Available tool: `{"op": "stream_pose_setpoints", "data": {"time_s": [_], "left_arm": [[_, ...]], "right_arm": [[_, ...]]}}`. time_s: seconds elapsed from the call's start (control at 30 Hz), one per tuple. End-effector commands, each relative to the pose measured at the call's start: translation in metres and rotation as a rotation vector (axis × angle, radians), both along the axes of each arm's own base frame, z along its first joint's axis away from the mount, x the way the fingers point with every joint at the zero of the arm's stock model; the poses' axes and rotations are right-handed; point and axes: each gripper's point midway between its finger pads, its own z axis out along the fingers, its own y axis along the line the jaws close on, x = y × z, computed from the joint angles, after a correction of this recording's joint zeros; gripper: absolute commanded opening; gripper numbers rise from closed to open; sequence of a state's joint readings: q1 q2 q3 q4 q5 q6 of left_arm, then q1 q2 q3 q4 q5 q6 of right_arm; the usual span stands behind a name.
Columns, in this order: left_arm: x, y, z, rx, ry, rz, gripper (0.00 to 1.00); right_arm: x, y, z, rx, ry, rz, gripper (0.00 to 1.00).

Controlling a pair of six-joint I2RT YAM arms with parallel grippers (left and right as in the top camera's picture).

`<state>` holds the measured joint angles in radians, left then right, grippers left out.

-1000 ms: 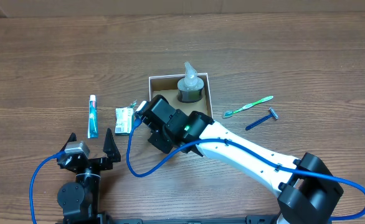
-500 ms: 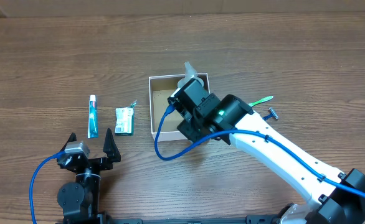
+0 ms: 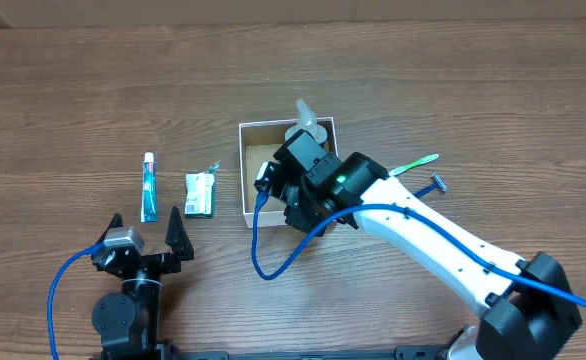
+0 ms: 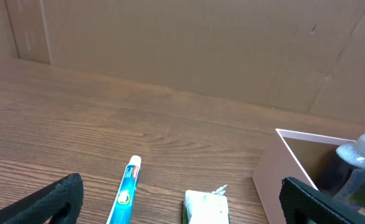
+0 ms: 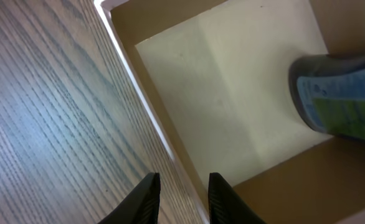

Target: Pack container

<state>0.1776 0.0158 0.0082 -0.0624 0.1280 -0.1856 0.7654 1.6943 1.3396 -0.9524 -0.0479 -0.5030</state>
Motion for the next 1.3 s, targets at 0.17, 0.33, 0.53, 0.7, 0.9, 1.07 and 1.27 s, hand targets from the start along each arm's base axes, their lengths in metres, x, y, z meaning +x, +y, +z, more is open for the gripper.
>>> {"op": "stream_pose_setpoints", "data": {"time_s": [0.17, 0.33, 0.53, 0.7, 0.9, 1.07, 1.27], "left_arm": [[0.000, -0.001, 0.001, -0.016, -0.007, -0.008, 1.00], [0.000, -0.001, 0.001, -0.016, -0.007, -0.008, 1.00], [0.000, -0.001, 0.001, -0.016, -0.007, -0.008, 1.00], [0.000, -0.001, 0.001, -0.016, -0.007, -0.008, 1.00], [0.000, -0.001, 0.001, -0.016, -0.007, -0.008, 1.00], [0.000, -0.001, 0.001, -0.016, -0.007, -0.008, 1.00], [0.000, -0.001, 0.001, -0.016, -0.007, -0.008, 1.00]], "right_arm": [[0.004, -0.002, -0.036, -0.068, 0.047, 0.032, 0.26], [0.002, -0.007, -0.037, -0.089, 0.056, 0.018, 0.09], [-0.006, -0.016, -0.039, -0.121, 0.098, -0.024, 0.09], [-0.013, -0.021, -0.040, -0.145, 0.126, -0.016, 0.08], [-0.013, -0.021, -0.040, -0.144, 0.124, -0.017, 0.22], [0.001, -0.008, -0.021, -0.084, 0.084, -0.068, 0.30], [0.016, 0.012, 0.030, 0.053, 0.026, -0.151, 0.75]]}}
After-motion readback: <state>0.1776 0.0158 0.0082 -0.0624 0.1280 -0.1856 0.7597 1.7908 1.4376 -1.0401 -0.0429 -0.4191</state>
